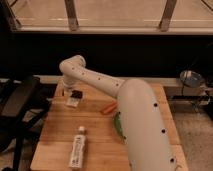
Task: Place the eraser on the white sponge
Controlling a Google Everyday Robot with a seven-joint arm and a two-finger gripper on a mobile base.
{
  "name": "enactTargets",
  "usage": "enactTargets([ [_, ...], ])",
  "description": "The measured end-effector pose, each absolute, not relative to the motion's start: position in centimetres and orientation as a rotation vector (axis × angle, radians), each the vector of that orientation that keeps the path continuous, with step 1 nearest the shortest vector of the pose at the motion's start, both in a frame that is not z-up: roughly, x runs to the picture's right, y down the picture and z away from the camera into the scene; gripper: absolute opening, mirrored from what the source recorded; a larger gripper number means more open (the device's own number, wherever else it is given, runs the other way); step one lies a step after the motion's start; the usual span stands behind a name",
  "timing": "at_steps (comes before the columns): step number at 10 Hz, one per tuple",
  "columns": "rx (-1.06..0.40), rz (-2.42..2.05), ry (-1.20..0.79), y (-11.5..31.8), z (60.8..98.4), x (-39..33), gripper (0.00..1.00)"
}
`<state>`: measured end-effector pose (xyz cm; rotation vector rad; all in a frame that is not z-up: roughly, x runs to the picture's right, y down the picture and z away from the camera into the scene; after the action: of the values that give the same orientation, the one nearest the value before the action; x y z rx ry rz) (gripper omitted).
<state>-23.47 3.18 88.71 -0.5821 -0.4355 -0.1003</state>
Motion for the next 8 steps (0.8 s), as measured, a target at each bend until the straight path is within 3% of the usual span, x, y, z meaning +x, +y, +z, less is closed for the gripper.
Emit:
enactTargets([
  [1, -0.583, -0.098, -0.439, 3.22, 88.69, -23.54, 0.51],
  [3, -0.587, -0.078, -0.450, 3.22, 88.87, -23.07, 0.75],
  [5, -0.591, -0.075, -0.457, 3.31, 88.96, -23.12, 0.80],
  [8, -0.593, -0.074, -0.463, 3.39, 89.05, -23.20, 0.79],
])
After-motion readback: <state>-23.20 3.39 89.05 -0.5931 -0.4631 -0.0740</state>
